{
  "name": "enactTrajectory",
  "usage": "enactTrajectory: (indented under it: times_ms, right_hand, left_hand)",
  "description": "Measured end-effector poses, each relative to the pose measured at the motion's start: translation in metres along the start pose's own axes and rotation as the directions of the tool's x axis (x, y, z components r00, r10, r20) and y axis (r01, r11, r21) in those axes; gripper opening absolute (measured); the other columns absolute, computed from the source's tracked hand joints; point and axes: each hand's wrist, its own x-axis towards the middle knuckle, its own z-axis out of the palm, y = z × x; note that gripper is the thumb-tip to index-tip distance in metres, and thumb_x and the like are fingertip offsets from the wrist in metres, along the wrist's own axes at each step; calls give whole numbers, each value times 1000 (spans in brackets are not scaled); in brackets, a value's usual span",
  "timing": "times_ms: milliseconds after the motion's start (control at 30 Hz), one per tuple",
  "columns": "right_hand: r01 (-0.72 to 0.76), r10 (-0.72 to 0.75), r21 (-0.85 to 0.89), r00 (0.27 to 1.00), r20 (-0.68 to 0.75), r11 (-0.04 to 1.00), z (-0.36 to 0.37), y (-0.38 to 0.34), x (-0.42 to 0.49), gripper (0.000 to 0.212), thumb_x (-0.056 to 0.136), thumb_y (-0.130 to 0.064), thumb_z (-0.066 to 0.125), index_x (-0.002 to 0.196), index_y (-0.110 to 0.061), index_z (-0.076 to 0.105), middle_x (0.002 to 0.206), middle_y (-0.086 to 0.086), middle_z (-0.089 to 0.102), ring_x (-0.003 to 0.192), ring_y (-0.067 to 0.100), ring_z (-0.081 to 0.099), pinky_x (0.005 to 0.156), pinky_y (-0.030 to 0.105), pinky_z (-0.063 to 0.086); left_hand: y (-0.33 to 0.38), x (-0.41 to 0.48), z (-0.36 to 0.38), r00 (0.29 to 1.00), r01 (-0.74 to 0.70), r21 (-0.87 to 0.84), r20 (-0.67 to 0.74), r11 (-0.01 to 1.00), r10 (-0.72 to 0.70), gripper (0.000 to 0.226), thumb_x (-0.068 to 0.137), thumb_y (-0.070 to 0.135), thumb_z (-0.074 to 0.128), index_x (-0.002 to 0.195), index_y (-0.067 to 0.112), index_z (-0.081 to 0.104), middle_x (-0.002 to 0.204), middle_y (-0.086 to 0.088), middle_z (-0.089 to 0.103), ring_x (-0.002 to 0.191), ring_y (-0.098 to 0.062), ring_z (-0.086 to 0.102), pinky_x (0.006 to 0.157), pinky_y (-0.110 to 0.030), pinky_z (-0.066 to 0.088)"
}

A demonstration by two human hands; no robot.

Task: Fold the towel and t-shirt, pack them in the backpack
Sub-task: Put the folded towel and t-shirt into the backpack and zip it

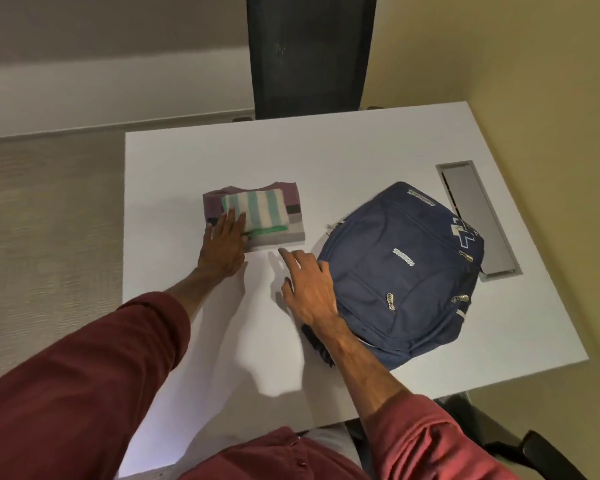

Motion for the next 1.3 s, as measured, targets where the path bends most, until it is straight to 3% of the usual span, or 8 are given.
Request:
enactTrajectory:
  times_ms: [233,400,567,733,833,933,1133,1300]
  right_hand:
    - [-54,53,3,983,176,999,31,-21,57,71,94,-26,67,161,-19,43,167,10,42,150,28,43,122,53,31]
    - [-54,48,20,976,212,998,54,-27,102,69,108,-33,51,170,-14,29,179,15,18,163,32,23,130,58,14]
    - [-98,90,36,979,181,995,72,-35,139,70,109,-43,20,174,-19,13,181,10,6,166,31,13,133,60,11]
    - [-205,201,34,974,103,978,96,-36,160,65,114,-42,25,174,-21,14,181,9,12,166,34,12,132,59,10]
    - [-246,241,14,957,163,969,111,-35,163,68,111,-46,15,174,-19,15,181,10,9,167,34,7,132,64,8]
    - [-245,244,-18,952,185,969,119,-34,161,72,108,-48,9,174,-19,11,181,11,4,167,33,1,130,64,2]
    - [-182,193,-66,944,267,981,111,-30,155,69,110,-47,15,174,-22,8,182,8,-2,168,32,-1,129,66,4]
    - [-119,147,-101,924,353,988,104,-37,138,70,113,-45,28,174,-24,-1,181,7,-12,167,30,-10,129,66,-6]
  left_hand:
    - [-20,14,-20,995,11,58,100,998,-17,89,102,32,64,171,12,11,177,-22,10,158,-45,26,118,-66,34]
    - [-30,26,-20,996,-6,8,85,1000,6,64,111,41,24,170,15,25,174,-21,25,156,-40,36,114,-62,41]
    - [-46,55,-19,987,-20,-11,160,1000,21,69,109,50,19,169,18,28,174,-21,23,154,-45,35,112,-66,44]
    - [-60,70,2,954,77,-119,298,990,-39,72,109,63,21,172,34,1,179,-12,-4,158,-57,11,119,-72,32]
    - [-68,64,13,959,97,-206,283,974,-35,85,95,84,-1,169,41,-9,180,-8,-4,154,-59,20,117,-71,38]
    - [-69,58,17,967,20,-252,249,967,45,89,98,81,-5,171,30,-7,179,-13,-5,160,-55,5,117,-74,37]
    - [-54,32,17,969,121,-228,239,966,-65,72,102,75,6,159,51,-31,179,-10,-11,162,-50,6,105,-70,52]
    - [-43,-2,28,954,134,-131,286,982,-92,76,109,65,2,172,22,-2,179,-15,-6,161,-52,-3,117,-74,38]
